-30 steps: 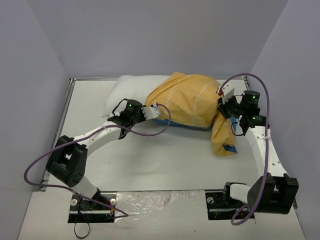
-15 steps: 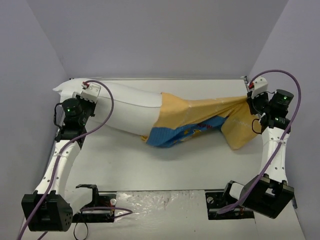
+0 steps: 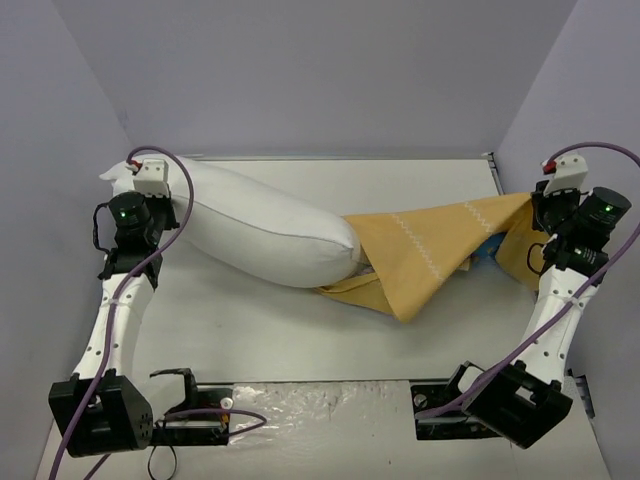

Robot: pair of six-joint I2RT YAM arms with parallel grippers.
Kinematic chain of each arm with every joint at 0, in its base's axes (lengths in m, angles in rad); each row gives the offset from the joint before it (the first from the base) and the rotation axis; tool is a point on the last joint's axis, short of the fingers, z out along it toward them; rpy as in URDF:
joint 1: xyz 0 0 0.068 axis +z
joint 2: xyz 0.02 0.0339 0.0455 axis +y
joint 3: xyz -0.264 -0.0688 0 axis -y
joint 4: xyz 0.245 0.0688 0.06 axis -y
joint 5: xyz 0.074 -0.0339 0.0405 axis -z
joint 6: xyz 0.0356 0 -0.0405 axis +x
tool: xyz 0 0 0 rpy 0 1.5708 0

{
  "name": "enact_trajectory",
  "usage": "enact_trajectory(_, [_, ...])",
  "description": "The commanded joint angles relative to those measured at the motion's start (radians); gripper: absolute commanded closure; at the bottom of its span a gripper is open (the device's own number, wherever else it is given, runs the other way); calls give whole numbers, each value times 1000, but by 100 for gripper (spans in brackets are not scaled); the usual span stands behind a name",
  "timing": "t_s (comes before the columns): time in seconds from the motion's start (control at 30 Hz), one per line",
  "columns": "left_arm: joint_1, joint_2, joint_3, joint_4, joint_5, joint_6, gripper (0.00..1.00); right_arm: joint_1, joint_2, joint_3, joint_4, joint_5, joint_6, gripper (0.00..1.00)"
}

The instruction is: Remove the pillowcase from the pillow

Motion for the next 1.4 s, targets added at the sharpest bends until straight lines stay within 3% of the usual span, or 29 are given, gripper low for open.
enact_trajectory(0.0, [14,0,124,119,-5,-48,98,-23,-86,128,160,1,126,100])
enact_trajectory(0.23, [-35,37,150,145,80,-58,98,-11,-80,231,238,-44,403,100])
enact_trajectory(0.53, [-37,55,121,193,91,-9,98,-13,-65,376,398,85,614,100])
enact_trajectory(0.9, [-37,100,110,201,53,51,98,-16,-71,505,431,291,590,100])
enact_trajectory(1.2, [2,155,118,179,-71,61,98,-19,-72,528,427,346,496,100])
enact_trajectory(1.37, [9,151,102,219,-49,17,98,-19,-74,487,421,321,492,100])
